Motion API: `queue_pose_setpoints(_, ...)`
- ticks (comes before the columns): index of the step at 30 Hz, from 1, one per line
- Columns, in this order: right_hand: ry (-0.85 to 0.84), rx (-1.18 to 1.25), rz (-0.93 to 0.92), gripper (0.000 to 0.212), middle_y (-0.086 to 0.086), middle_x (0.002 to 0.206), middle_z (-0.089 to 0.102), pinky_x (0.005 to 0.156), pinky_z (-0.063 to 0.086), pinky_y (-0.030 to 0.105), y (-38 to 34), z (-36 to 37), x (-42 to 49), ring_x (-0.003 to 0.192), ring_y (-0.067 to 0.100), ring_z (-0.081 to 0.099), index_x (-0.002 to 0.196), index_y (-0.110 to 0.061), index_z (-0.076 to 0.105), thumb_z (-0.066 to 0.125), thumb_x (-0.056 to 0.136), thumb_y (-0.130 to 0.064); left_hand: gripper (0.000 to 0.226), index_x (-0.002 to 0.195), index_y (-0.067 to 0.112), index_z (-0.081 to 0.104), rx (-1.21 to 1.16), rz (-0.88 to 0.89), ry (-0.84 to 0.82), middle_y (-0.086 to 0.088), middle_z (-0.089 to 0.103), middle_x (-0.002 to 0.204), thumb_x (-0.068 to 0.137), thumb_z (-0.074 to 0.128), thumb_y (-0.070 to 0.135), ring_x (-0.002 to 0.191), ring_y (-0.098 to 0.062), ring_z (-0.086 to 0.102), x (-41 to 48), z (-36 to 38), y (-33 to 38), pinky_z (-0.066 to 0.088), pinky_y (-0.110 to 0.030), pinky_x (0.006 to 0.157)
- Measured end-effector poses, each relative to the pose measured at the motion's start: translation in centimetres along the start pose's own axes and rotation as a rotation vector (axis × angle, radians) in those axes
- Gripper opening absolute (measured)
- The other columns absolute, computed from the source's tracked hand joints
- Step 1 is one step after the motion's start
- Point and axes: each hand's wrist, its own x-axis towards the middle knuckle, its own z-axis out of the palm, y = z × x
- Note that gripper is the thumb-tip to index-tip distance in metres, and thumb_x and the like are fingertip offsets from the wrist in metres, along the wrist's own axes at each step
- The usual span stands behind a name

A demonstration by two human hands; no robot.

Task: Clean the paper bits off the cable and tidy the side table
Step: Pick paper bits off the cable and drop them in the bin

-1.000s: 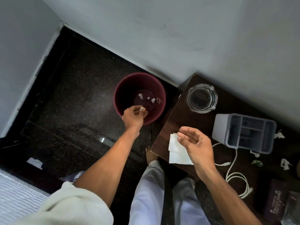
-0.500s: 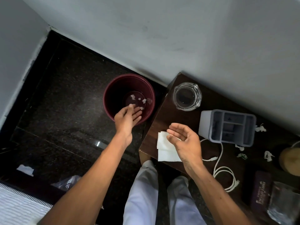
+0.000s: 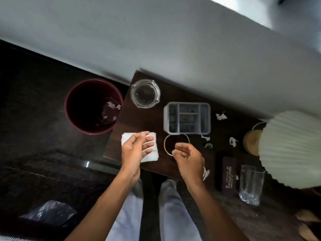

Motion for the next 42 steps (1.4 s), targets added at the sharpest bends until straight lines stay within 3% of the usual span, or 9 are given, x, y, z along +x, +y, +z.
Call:
queue_pose_setpoints(6, 0.266, -0.102, -0.029, 0.020, 0.002, 0.098, 0.073, 0.062, 0.047, 0.003, 3.0, -5.9, 2.3, 0.077, -0.001, 0.067, 0.105, -0.011, 0.068, 0.073, 0.086, -0.007, 0.019, 0.110, 0.013, 0.071, 0.050, -0.040, -0.031, -0.002, 0.078, 0.091, 0.104, 0.055, 0.020, 0.075, -0.007, 0.071, -1.1, 3.8, -3.3, 0.057, -0.023, 0.071)
queue_pose_setpoints(12, 0.274, -0.242, -0.142, 0.031, 0.015, 0.115, 0.063, 0.068, 0.056, 0.026, 4.4, -7.1, 4.6, 0.082, 0.021, 0.071, 0.111, -0.003, 0.064, 0.078, 0.085, -0.011, 0.016, 0.104, 0.016, 0.072, 0.076, -0.039, -0.056, 0.003, 0.079, 0.081, 0.104, 0.056, 0.022, 0.070, -0.002, 0.071, -1.7, 5.7, -5.1, 0.058, -0.018, 0.065)
queue_pose_setpoints(18, 0.252, -0.264, -0.159, 0.034, 0.012, 0.110, 0.061, 0.074, 0.060, 0.036, 4.7, -6.5, 6.0, 0.074, 0.021, 0.070, 0.108, -0.005, 0.065, 0.081, 0.083, -0.020, 0.019, 0.110, 0.016, 0.072, 0.114, -0.035, -0.063, 0.004, 0.079, 0.085, 0.103, 0.057, 0.025, 0.075, -0.006, 0.071, -1.8, 5.8, -6.5, 0.058, -0.022, 0.069)
queue_pose_setpoints(23, 0.222, -0.308, -0.183, 0.014, 0.015, 0.096, 0.068, 0.063, 0.049, 0.018, 5.4, -6.5, 6.8, 0.068, 0.015, 0.062, 0.095, -0.003, 0.071, 0.076, 0.086, -0.011, 0.018, 0.110, 0.014, 0.071, 0.119, -0.030, -0.052, 0.000, 0.078, 0.089, 0.103, 0.056, 0.023, 0.075, -0.008, 0.070, -2.0, 5.6, -7.3, 0.058, -0.021, 0.069)
queue_pose_setpoints(26, 0.200, -0.284, -0.176, 0.010, 0.010, 0.084, 0.073, 0.063, 0.051, 0.019, 5.3, -6.8, 6.5, 0.070, 0.017, 0.067, 0.089, -0.004, 0.072, 0.076, 0.086, -0.013, 0.016, 0.109, 0.013, 0.071, 0.117, -0.028, -0.058, 0.001, 0.079, 0.085, 0.102, 0.060, 0.022, 0.074, -0.007, 0.070, -2.1, 5.7, -7.6, 0.058, -0.020, 0.068)
queue_pose_setpoints(28, 0.177, -0.225, -0.184, 0.009, 0.004, 0.078, 0.073, 0.057, 0.046, 0.005, 4.9, -6.8, 5.9, 0.064, 0.001, 0.064, 0.086, -0.007, 0.073, 0.078, 0.085, -0.013, 0.014, 0.108, 0.014, 0.071, 0.134, -0.014, -0.077, 0.002, 0.079, 0.083, 0.100, 0.062, 0.020, 0.073, -0.006, 0.071, -2.3, 5.9, -7.7, 0.058, -0.019, 0.070)
queue_pose_setpoints(30, 0.129, -0.192, -0.213, 0.008, -0.003, 0.074, 0.072, 0.058, 0.045, 0.000, 4.4, -6.6, 5.1, 0.060, -0.006, 0.062, 0.084, -0.010, 0.074, 0.080, 0.083, -0.015, 0.012, 0.106, 0.016, 0.074, 0.173, 0.016, -0.098, 0.002, 0.080, 0.085, 0.099, 0.065, 0.018, 0.077, -0.008, 0.073, -2.5, 6.1, -7.8, 0.059, -0.020, 0.073)
queue_pose_setpoints(37, -0.036, -0.209, -0.398, 0.004, -0.013, 0.076, 0.073, 0.063, 0.052, 0.009, 2.5, -5.6, 0.8, 0.070, -0.002, 0.069, 0.085, -0.018, 0.077, 0.080, 0.084, -0.019, 0.014, 0.104, 0.022, 0.081, 0.234, 0.096, -0.174, 0.007, 0.081, 0.096, 0.094, 0.072, 0.021, 0.093, -0.005, 0.076, -3.1, 6.3, -7.1, 0.057, -0.014, 0.075)
queue_pose_setpoints(42, -0.017, -0.141, -0.273, 0.004, -0.014, 0.076, 0.072, 0.062, 0.050, 0.005, 1.5, -3.8, -0.7, 0.072, -0.007, 0.068, 0.088, -0.017, 0.077, 0.077, 0.085, -0.015, 0.007, 0.093, 0.035, 0.082, 0.386, 0.171, -0.128, 0.019, 0.080, 0.089, 0.089, 0.076, 0.034, 0.089, 0.004, 0.073, -3.1, 5.0, -6.3, 0.054, -0.007, 0.072)
